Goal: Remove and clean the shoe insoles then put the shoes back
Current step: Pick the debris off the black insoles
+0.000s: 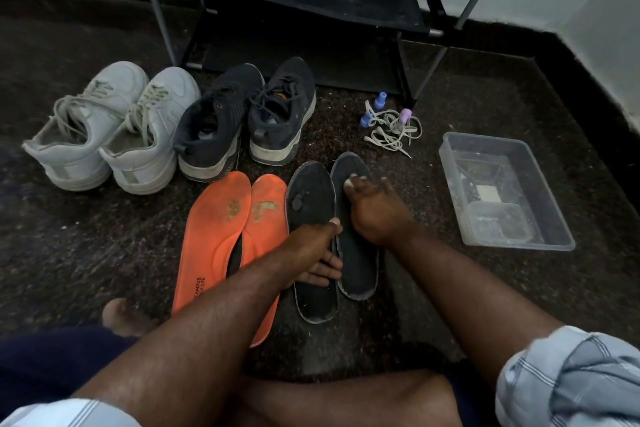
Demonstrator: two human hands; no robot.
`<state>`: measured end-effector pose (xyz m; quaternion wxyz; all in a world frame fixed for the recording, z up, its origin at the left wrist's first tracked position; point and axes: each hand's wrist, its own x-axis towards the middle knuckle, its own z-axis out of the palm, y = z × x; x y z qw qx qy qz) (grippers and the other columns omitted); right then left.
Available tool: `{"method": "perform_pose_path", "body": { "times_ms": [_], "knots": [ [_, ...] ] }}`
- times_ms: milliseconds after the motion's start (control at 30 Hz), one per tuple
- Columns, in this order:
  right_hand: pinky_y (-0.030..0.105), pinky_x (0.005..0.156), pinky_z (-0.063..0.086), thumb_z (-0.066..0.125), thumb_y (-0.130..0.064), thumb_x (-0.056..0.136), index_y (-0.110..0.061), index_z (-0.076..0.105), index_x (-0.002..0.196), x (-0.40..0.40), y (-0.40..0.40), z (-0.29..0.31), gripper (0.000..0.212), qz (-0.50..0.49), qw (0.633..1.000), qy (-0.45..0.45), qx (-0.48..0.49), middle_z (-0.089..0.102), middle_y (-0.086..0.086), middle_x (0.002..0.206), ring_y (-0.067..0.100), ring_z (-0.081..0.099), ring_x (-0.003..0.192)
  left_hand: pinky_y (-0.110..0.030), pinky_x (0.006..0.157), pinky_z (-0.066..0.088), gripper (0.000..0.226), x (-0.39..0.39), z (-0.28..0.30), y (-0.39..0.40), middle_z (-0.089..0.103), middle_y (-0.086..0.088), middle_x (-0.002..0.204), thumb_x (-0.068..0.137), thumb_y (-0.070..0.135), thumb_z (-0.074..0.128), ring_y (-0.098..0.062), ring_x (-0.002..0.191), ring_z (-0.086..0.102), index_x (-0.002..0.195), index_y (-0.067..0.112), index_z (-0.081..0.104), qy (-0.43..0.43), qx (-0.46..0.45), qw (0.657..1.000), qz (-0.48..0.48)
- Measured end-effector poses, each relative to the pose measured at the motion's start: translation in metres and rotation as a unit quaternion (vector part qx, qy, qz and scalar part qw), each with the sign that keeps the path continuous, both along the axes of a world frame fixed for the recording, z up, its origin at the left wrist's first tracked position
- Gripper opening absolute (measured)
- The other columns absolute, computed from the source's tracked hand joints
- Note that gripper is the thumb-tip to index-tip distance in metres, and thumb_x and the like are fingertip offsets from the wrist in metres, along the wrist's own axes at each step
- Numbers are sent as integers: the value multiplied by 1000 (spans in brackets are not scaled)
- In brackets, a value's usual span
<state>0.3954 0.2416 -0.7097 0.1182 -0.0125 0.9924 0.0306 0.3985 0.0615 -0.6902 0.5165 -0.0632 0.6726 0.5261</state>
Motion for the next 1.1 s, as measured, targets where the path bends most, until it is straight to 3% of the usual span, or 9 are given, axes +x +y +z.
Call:
{"method": "perform_pose_path", "body": {
  "times_ms": [100, 233, 367, 533, 667, 833, 967, 1100],
  "knots": [
    [59, 115, 12, 32, -29, 96, -10, 21, 152, -8, -1, 1, 60, -91, 996, -18, -13, 16, 11, 161, 28, 14, 149, -42, 84, 58, 50, 1, 1, 0, 69, -16, 96, 101, 58, 37, -31, 95, 73, 142, 31, 46, -3, 1, 1000, -1],
    [58, 116, 15, 34, -32, 96, -16, 22, 152, -2, -9, 2, 60, -9, 999, -27, -40, 17, 4, 162, 24, 11, 149, -42, 84, 59, 53, 0, 3, 0, 70, -17, 99, 100, 59, 38, -31, 94, 73, 143, 30, 45, -5, -4, 1000, -1],
    [64, 114, 5, 30, -38, 98, -18, 15, 154, -4, 5, 3, 62, -134, 990, -24, -41, 9, 0, 164, 26, -2, 150, -46, 90, 58, 51, 1, 2, 0, 70, -19, 104, 100, 59, 38, -31, 95, 73, 142, 31, 46, 1, -1, 1000, -4],
    [63, 114, 8, 33, -35, 96, -22, 19, 153, 3, -10, 5, 60, -33, 997, -34, -68, 12, -4, 163, 24, 0, 151, -42, 84, 59, 54, 0, 1, 1, 71, -17, 100, 100, 60, 37, -31, 94, 74, 145, 32, 43, -1, -6, 1000, -4],
    [66, 114, 4, 28, -40, 98, -25, 13, 155, -6, 2, 6, 60, -145, 987, -41, -61, 5, -6, 164, 28, -6, 150, -44, 89, 57, 52, 2, 2, 2, 70, -17, 99, 100, 59, 38, -31, 95, 73, 143, 31, 45, 0, -7, 1000, -1],
    [66, 114, 11, 32, -35, 96, -26, 20, 153, -4, -16, 2, 59, -36, 996, -35, -72, 14, -6, 162, 27, 0, 150, -40, 81, 59, 57, 0, 3, 3, 71, -18, 98, 100, 60, 36, -31, 93, 74, 147, 28, 41, 2, -10, 1000, 0],
    [69, 112, 4, 29, -34, 97, -31, 16, 153, -21, 3, 6, 58, -150, 984, -42, -88, 6, -12, 163, 30, -7, 150, -40, 82, 56, 56, 2, 3, 4, 68, -15, 92, 101, 59, 36, -31, 91, 71, 146, 27, 41, -8, -14, 1000, 6],
    [66, 114, 6, 34, -31, 94, -29, 20, 153, -28, -12, 7, 60, -92, 990, -47, -99, 11, -10, 163, 26, -3, 150, -41, 83, 56, 54, 0, 4, 4, 68, -15, 93, 101, 59, 35, -30, 89, 71, 146, 30, 41, -12, -11, 1000, 4]
  ]
}}
